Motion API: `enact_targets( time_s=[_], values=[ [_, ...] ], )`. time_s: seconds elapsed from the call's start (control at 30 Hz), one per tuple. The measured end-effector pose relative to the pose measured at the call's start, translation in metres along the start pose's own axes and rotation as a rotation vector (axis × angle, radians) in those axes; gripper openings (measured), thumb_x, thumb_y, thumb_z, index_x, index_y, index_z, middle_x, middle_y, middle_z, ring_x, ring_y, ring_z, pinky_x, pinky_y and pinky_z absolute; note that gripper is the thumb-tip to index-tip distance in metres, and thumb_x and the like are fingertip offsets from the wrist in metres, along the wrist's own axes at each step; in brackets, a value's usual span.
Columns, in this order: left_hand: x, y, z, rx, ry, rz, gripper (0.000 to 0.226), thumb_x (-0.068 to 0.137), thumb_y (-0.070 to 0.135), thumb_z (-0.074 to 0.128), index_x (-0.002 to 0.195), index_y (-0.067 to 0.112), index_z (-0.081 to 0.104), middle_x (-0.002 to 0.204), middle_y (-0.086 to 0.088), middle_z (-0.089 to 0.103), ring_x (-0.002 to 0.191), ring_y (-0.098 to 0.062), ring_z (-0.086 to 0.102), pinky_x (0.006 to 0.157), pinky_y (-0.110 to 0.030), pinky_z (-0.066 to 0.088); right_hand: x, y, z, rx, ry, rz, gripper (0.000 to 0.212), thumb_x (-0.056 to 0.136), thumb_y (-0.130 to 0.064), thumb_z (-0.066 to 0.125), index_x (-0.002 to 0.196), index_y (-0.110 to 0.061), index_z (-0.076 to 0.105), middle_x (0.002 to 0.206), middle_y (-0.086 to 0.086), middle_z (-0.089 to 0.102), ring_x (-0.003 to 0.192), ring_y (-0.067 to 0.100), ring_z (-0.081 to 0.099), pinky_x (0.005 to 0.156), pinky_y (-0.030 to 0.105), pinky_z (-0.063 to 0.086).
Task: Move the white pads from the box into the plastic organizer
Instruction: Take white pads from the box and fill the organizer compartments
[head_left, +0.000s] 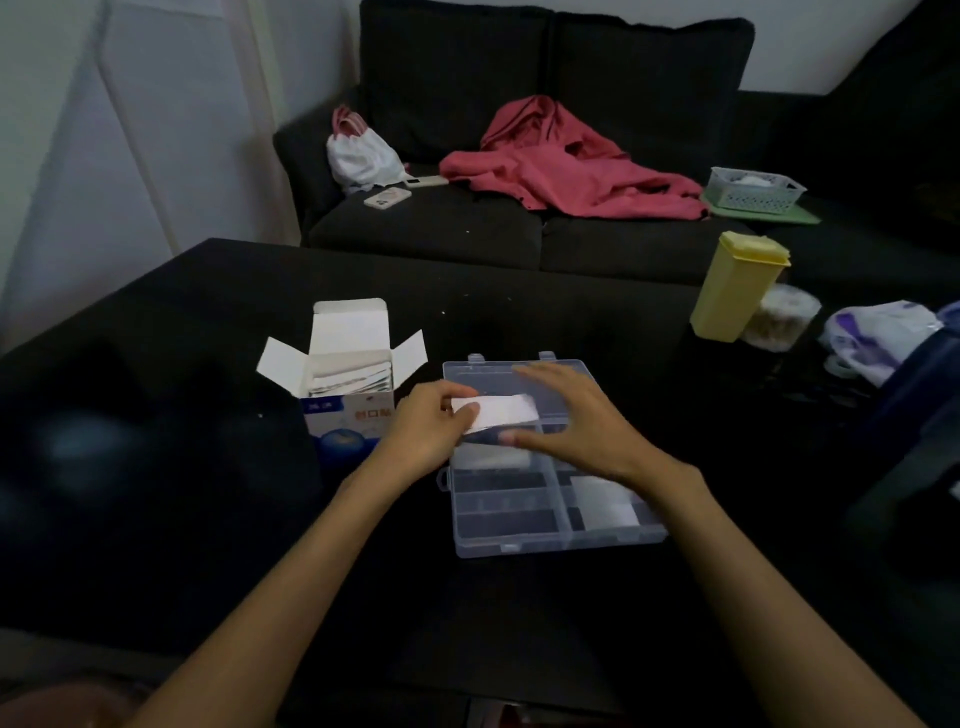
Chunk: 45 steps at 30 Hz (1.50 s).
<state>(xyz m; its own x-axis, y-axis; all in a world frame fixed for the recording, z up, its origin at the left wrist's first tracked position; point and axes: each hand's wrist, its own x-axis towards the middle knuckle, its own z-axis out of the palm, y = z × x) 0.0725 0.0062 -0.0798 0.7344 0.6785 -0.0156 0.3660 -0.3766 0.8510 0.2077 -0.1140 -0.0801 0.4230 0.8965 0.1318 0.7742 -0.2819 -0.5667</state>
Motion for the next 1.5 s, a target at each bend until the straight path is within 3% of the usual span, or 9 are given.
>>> enact_targets(
  time_s=[0.1,0.2,0.3,0.5,0.73,0.87,1.0,1.23,1.5],
  values=[
    [0.003,-0.008,0.004,0.212,0.021,0.178,0.023,0.095,0.021,0.053,0.117,0.021,0.057,0.117,0.002,0.059,0.104,-0.010,0.054,0.088,-0.025,0.047,0.008,0.002,0.003,0.295,0.016,0.166,0.050,0.092,-0.035,0.053,0.139,-0.025,0.037,0.142,0.002,0.039,0.126,0.016,0.040,0.091,0.025,0.039],
    [0.002,-0.014,0.006,0.274,0.009,0.278,0.018,0.094,0.023,0.054,0.111,0.024,0.058,0.111,0.005,0.061,0.100,-0.007,0.055,0.086,-0.025,0.048,0.012,0.004,0.013,0.240,-0.093,0.162,0.038,0.095,-0.019,0.050,0.133,-0.018,0.045,0.132,0.007,0.050,0.118,0.018,0.049,0.086,0.025,0.044],
    [0.003,-0.018,0.006,0.380,0.010,0.323,0.017,0.094,0.024,0.054,0.111,0.024,0.058,0.110,0.004,0.059,0.096,-0.004,0.049,0.082,-0.021,0.043,0.014,0.006,0.018,0.232,-0.075,0.145,0.031,0.090,-0.008,0.055,0.121,-0.014,0.056,0.123,0.007,0.058,0.111,0.018,0.055,0.088,0.029,0.050],
    [0.001,-0.016,0.003,0.651,0.016,0.318,0.025,0.094,0.031,0.052,0.118,0.025,0.053,0.115,-0.003,0.053,0.107,-0.016,0.051,0.091,-0.032,0.044,0.016,0.004,0.021,0.062,-0.083,0.073,0.024,0.090,-0.011,0.056,0.113,-0.013,0.062,0.114,0.005,0.063,0.097,0.009,0.057,0.083,0.023,0.048],
    [0.003,-0.020,0.007,0.803,0.000,0.353,0.023,0.097,0.031,0.045,0.113,0.023,0.060,0.111,0.000,0.058,0.105,-0.014,0.046,0.092,-0.031,0.034,0.016,-0.001,0.028,-0.158,-0.129,0.080,0.021,0.092,-0.019,0.055,0.110,-0.020,0.064,0.108,0.001,0.067,0.101,0.013,0.059,0.102,0.040,0.041],
    [0.002,-0.020,0.009,0.907,-0.015,0.382,0.031,0.098,0.034,0.038,0.111,0.022,0.063,0.113,0.002,0.058,0.105,-0.014,0.044,0.089,-0.032,0.033,0.017,-0.004,0.025,-0.351,-0.127,0.001,0.026,0.093,-0.016,0.048,0.113,-0.025,0.063,0.114,0.001,0.063,0.113,0.017,0.050,0.106,0.040,0.032],
    [-0.001,-0.019,0.007,0.966,0.007,0.407,0.038,0.097,0.036,0.033,0.102,0.016,0.066,0.117,0.001,0.051,0.108,-0.014,0.038,0.091,-0.032,0.029,0.021,-0.005,0.005,-0.474,0.002,0.016,0.027,0.093,-0.018,0.046,0.107,-0.034,0.063,0.126,0.001,0.047,0.123,0.018,0.035,0.103,0.037,0.030],
    [-0.003,-0.021,0.009,0.969,-0.039,0.320,0.043,0.098,0.036,0.028,0.109,0.013,0.062,0.119,-0.003,0.049,0.108,-0.018,0.040,0.092,-0.034,0.029,0.015,-0.006,0.014,-0.527,-0.179,0.184,0.029,0.092,-0.019,0.047,0.112,-0.029,0.065,0.154,0.002,0.017,0.143,0.027,0.003,0.114,0.050,0.006],
    [-0.001,-0.018,0.005,0.966,0.008,0.287,0.041,0.097,0.035,0.029,0.097,0.013,0.064,0.111,-0.004,0.051,0.103,-0.016,0.041,0.093,-0.035,0.032,0.017,-0.001,0.019,-0.441,-0.145,0.224,0.030,0.091,-0.014,0.048,0.106,-0.031,0.067,0.154,0.002,0.019,0.143,0.027,0.004,0.115,0.049,0.006]
  ],
)
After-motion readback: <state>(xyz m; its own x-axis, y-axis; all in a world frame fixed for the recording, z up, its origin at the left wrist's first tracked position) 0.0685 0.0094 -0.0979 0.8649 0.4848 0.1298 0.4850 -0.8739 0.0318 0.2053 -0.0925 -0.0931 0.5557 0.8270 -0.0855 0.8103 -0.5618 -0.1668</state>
